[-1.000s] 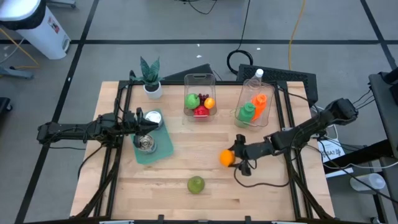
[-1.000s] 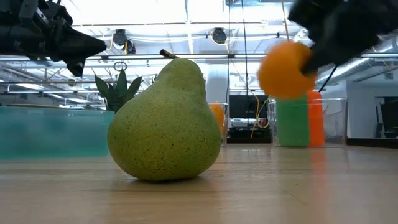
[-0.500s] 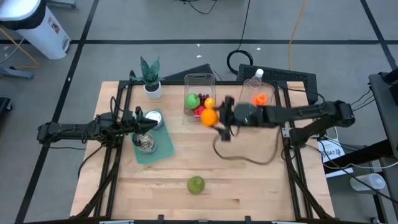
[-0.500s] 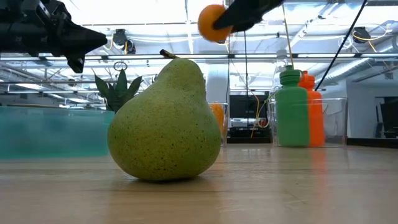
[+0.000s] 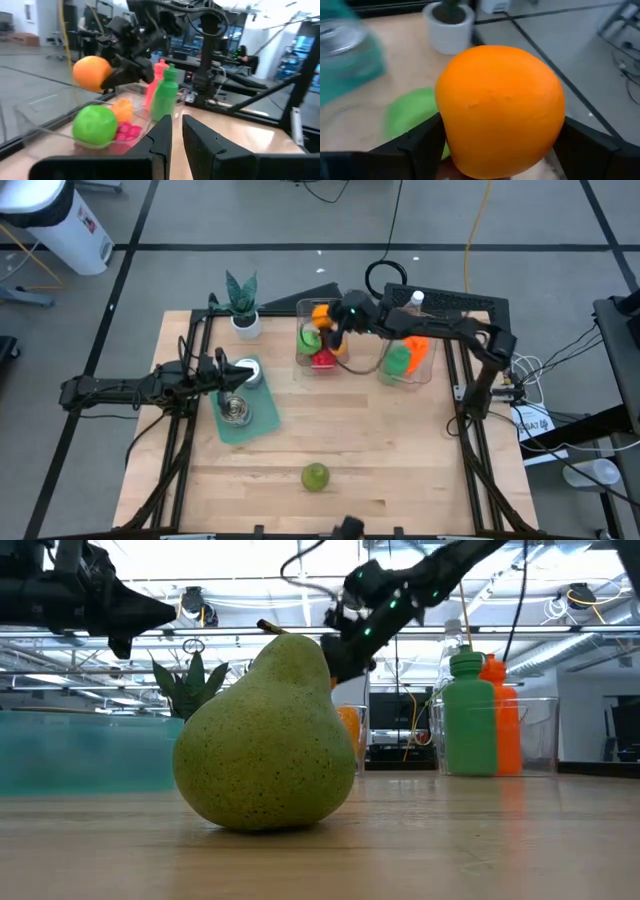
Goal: Pick & Place Food Item
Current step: Put the orange into the left transparent bin
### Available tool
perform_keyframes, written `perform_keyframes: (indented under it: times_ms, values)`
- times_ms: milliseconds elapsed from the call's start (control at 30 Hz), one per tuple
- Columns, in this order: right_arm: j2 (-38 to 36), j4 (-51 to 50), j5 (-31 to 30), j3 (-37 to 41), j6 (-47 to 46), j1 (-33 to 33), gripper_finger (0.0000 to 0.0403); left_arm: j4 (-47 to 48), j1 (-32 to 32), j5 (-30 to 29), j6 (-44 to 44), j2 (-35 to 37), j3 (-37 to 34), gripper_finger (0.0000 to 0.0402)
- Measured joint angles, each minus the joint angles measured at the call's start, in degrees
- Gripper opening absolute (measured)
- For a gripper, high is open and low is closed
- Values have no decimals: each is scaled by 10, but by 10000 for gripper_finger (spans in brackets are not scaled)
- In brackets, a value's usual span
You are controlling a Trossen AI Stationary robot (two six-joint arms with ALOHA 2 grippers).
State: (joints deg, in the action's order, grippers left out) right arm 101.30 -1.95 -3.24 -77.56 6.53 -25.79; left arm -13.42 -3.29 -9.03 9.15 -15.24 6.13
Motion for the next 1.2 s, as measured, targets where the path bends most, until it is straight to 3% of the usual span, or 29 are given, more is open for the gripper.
perform_keyframes:
  times_ms: [233, 433, 767, 1067, 1200]
  values:
    - [70, -3, 3, -39, -13, -32, 309, -3, 0, -23, -20, -21, 1, 51]
    - [81, -17, 5, -41, 14, -31, 305, 0, 0, -42, -36, -32, 0, 51]
    - [81, -63, 6, -41, 51, -28, 341, -19, 0, -36, -91, -32, 0, 51]
    - [80, -80, -21, -41, 46, -14, 392, -17, 0, -26, -91, -32, 0, 51]
    - [69, -82, -27, -41, 36, -11, 398, -17, 0, -25, -87, -32, 0, 51]
